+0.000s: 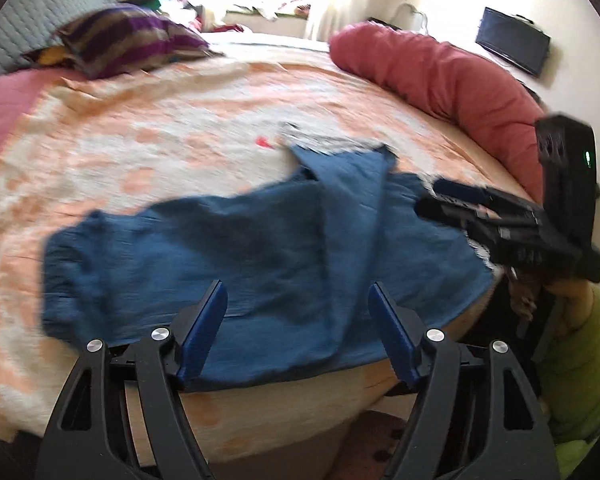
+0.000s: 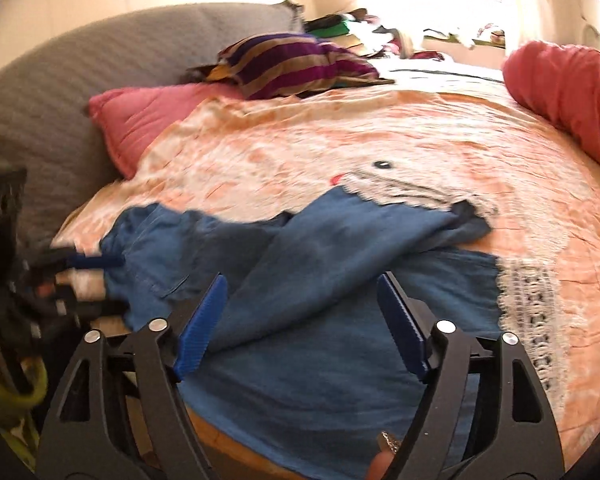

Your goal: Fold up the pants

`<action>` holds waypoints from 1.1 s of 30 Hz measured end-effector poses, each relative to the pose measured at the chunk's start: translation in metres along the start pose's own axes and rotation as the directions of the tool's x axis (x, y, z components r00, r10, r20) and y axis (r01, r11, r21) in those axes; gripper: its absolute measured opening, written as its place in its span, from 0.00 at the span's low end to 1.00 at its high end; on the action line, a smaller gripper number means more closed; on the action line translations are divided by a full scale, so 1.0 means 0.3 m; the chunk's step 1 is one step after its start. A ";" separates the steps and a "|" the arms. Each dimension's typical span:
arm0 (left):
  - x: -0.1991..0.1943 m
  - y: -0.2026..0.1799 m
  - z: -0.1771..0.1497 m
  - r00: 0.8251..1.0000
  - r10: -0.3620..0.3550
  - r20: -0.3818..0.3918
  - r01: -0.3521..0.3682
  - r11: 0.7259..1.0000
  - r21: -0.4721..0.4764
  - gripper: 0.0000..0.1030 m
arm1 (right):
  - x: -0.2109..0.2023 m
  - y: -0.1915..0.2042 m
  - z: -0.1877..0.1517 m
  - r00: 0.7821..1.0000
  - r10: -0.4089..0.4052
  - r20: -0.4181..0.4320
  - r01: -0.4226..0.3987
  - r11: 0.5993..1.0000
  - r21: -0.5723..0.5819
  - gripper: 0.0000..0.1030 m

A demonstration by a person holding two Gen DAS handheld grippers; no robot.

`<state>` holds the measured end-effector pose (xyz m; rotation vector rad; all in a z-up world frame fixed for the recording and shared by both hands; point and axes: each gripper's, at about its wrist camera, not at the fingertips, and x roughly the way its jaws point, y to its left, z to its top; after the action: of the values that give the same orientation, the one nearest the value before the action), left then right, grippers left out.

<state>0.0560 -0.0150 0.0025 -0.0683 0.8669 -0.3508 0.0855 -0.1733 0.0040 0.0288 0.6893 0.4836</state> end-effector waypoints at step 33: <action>0.269 -0.070 0.012 0.975 -0.221 -0.027 0.221 0.975 0.013 0.09 | 0.599 -0.187 0.384 0.939 -0.226 -0.258 0.229 0.973 -0.020 0.06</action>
<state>0.1009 -0.0617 -0.0502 -0.1467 0.8841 -0.5680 0.2998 -0.1295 -0.0253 -0.1062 0.9398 0.2624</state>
